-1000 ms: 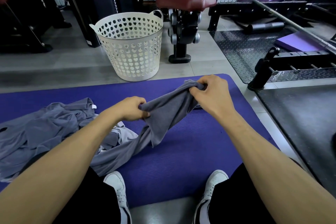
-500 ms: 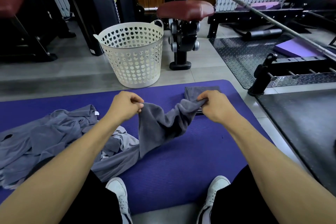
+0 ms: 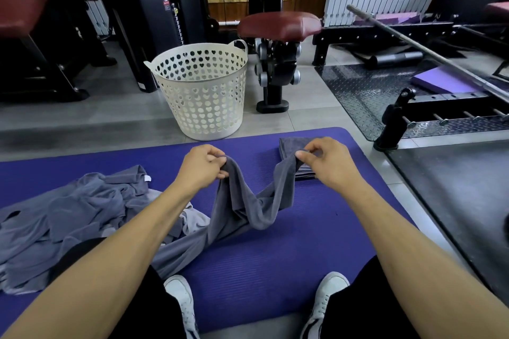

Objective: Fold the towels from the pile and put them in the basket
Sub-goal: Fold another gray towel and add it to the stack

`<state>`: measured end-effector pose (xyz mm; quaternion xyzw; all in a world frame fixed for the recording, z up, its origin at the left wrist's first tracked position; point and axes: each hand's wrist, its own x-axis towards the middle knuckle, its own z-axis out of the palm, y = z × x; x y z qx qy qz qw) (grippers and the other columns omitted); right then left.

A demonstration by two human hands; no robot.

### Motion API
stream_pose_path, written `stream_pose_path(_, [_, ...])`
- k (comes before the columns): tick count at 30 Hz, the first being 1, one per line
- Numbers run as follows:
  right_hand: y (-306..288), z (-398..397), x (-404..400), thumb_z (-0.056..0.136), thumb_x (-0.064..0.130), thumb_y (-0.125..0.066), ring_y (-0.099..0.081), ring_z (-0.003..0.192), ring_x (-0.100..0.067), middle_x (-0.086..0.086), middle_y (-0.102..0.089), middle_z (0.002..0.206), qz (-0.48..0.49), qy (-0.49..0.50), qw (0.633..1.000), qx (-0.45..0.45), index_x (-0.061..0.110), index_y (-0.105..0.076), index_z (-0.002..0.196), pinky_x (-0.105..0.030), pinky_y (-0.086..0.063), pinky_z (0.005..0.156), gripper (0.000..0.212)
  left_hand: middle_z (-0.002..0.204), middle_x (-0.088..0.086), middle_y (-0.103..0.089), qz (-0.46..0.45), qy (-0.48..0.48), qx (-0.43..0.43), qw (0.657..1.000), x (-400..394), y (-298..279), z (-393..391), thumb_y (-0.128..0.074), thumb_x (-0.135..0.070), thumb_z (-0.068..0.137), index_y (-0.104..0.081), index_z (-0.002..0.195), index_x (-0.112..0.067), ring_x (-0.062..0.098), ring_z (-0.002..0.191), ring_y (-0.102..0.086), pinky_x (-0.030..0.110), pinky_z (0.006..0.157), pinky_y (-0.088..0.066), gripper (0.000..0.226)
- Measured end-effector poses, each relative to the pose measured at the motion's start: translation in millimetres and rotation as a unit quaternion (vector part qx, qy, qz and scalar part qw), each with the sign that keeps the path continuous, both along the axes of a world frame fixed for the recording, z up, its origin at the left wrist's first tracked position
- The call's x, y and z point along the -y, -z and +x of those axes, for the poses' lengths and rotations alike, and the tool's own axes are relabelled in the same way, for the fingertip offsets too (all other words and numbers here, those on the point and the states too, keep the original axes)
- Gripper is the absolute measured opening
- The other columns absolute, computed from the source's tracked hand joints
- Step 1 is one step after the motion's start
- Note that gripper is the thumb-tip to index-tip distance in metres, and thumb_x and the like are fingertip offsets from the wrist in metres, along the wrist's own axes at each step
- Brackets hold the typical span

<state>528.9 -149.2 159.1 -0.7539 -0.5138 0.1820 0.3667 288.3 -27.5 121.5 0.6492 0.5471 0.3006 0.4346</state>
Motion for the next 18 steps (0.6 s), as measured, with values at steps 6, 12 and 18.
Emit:
stream_pose_path(6, [-2.8,-0.9,-0.3,0.101,0.017,-0.055,-0.072,0.066,-0.033,-0.012,-0.069,0.065,0.032,0.034,0.978,-0.202,0.009,-0.049,0.087,-0.045,-0.062,0.064,0.017,0.074,0.009,-0.072,-0.021,0.017,0.081,0.996,1.0,-16.2,-8.8,-0.066,0.002,0.090,-0.072,0.081,-0.010,0.028,0.076,-0.071,0.036,0.081,-0.059,0.016])
stream_pose_path(12, [-74.9,-1.9,-2.4,0.098,0.022,-0.060,-0.065,0.050,-0.022,-0.009,-0.065,0.055,0.164,0.076,0.967,-0.178,0.010,-0.053,0.080,-0.045,-0.060,0.062,0.023,0.069,0.007,-0.074,0.067,-0.012,0.115,0.991,-1.2,-104.3,-12.8,-0.070,-0.012,0.090,-0.074,0.088,-0.004,0.022,0.067,-0.072,0.028,0.069,-0.061,0.009])
stream_pose_path(18, [-221.2,-32.7,-2.2,0.094,0.028,-0.065,-0.058,0.043,-0.016,-0.006,-0.062,0.050,0.304,0.046,0.946,-0.104,0.009,-0.061,0.078,-0.031,-0.051,0.052,0.025,0.071,0.012,-0.073,0.187,-0.030,0.146,0.971,2.7,-242.0,-17.3,-0.074,-0.018,0.088,-0.075,0.085,-0.004,0.017,0.057,-0.068,0.025,0.057,-0.057,0.014])
